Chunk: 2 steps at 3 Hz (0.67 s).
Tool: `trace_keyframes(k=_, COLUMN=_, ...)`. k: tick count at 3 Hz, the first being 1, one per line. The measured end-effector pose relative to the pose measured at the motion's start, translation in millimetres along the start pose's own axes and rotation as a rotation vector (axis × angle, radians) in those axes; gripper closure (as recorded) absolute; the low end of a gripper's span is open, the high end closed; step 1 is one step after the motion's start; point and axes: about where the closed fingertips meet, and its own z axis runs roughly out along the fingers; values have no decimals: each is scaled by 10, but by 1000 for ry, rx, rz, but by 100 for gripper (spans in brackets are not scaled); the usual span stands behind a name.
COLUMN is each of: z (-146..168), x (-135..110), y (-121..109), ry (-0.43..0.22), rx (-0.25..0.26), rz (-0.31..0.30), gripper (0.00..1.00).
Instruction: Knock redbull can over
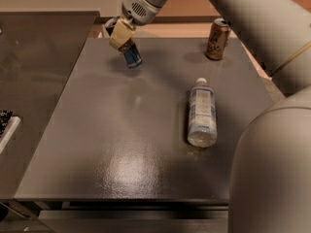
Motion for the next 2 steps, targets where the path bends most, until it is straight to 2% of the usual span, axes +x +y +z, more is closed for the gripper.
trace_keyframes(k=1, z=-99, x=299, y=65, ry=95, rx=-4, rz=28, gripper=100)
trace_keyframes(k=2, z=-152, x=541, y=134, ry=194, rx=-13, rz=34, gripper=82)
